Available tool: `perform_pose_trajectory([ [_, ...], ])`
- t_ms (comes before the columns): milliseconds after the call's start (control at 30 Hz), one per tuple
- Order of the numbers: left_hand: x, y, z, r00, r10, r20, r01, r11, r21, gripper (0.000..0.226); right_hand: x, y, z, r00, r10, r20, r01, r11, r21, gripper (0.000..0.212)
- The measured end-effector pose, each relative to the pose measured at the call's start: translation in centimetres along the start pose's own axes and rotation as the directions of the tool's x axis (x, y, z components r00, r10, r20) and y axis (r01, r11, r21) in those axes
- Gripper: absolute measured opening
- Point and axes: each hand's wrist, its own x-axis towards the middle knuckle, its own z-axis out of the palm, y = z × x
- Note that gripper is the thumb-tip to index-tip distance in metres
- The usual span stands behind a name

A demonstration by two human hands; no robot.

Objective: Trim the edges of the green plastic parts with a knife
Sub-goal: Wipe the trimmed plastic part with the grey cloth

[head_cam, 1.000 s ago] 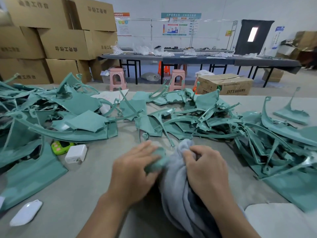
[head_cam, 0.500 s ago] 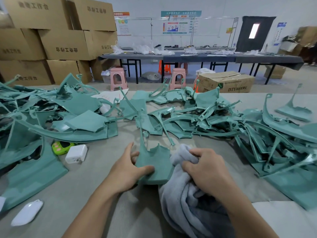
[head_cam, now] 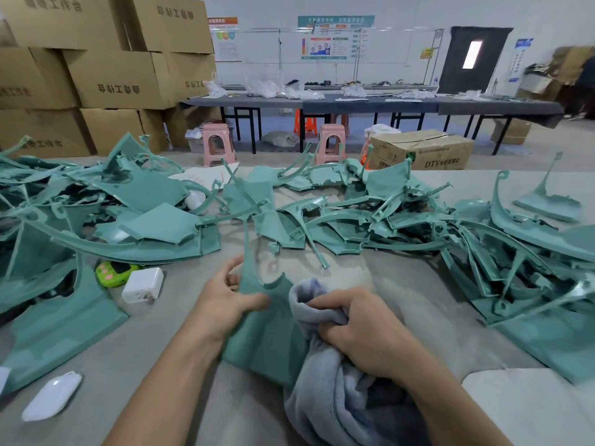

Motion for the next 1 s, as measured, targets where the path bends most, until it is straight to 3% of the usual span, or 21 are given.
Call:
perform_pose_trajectory([
  [100,-0.1,0.9,-1.8,0.996,-0.09,0.001,0.089,0.977,-0.194,0.032,0.1,0.4,0.6,0.971,0.122,-0.207,-0.146,0.984,-0.102,0.026],
  [133,-0.1,1.1,-2.4,0.995,-0.097,-0.026,0.089,0.969,-0.229,0.021,0.1,0.5,0.7,0.933,0.146,-0.329,-0.21,0.963,-0.168,0.021],
  [200,0.3,1.3,-2.8,0.984,-0.068,-0.167,0.008,0.942,-0.335,0.02,-0.3,0.3,0.6,0.791,0.098,-0.604,-0.303,0.92,-0.248,0.014],
  [267,0.4,1.8,-2.3,0.948,-0.01,-0.319,-0.124,0.909,-0.397,0.022,-0.9,-0.3,0.7,0.629,-0.07,-0.775,-0.226,0.937,-0.268,0.015],
  [333,0.1,2.1,-0.9,0.937,0.06,-0.345,-0.205,0.892,-0.402,0.022,-1.0,-1.0,1.5,0.55,-0.231,-0.803,-0.028,0.955,-0.295,0.031],
  [367,-0.2,2.1,0.1,0.944,0.082,-0.319,-0.21,0.896,-0.391,0.022,-1.0,-1.4,2.1,0.581,-0.273,-0.767,0.056,0.953,-0.296,0.039],
  [400,-0.6,2.1,1.1,0.956,0.086,-0.281,-0.191,0.909,-0.371,0.021,-0.7,-1.8,2.9,0.673,-0.277,-0.685,0.105,0.953,-0.283,0.049],
  [467,-1.2,1.5,2.6,0.986,0.044,-0.162,-0.095,0.94,-0.326,0.027,0.0,-2.1,4.6,0.918,-0.163,-0.362,0.061,0.959,-0.276,0.072],
  [500,-1.3,1.2,3.0,0.993,0.006,-0.114,-0.043,0.944,-0.326,0.037,0.4,-2.0,5.3,0.972,-0.088,-0.22,0.021,0.957,-0.288,0.081],
  [600,-1.2,0.5,3.5,0.994,-0.09,0.057,0.106,0.888,-0.448,0.037,1.4,-1.4,5.9,0.995,-0.003,-0.096,-0.024,0.962,-0.272,0.089],
  [667,-1.2,0.4,3.4,0.981,-0.125,0.146,0.184,0.831,-0.525,0.054,1.3,-1.5,5.6,0.995,-0.086,-0.044,0.071,0.96,-0.272,0.082],
  [767,-0.6,0.2,3.2,0.983,-0.092,0.157,0.164,0.818,-0.551,0.059,0.5,-2.3,5.3,0.946,-0.316,0.074,0.323,0.898,-0.298,0.049],
  [833,-0.4,0.4,3.2,0.984,-0.11,0.139,0.17,0.803,-0.571,0.065,0.2,-2.6,5.0,0.926,-0.361,0.115,0.379,0.889,-0.257,0.029],
  [900,-0.3,0.2,3.1,0.983,-0.124,0.136,0.18,0.791,-0.585,0.065,0.7,-2.4,4.6,0.939,-0.337,0.071,0.345,0.918,-0.195,0.024],
  [1000,-0.7,0.4,3.5,0.986,-0.143,0.088,0.168,0.816,-0.553,0.055,1.6,-1.5,4.3,0.975,-0.178,-0.132,0.147,0.965,-0.215,0.043],
])
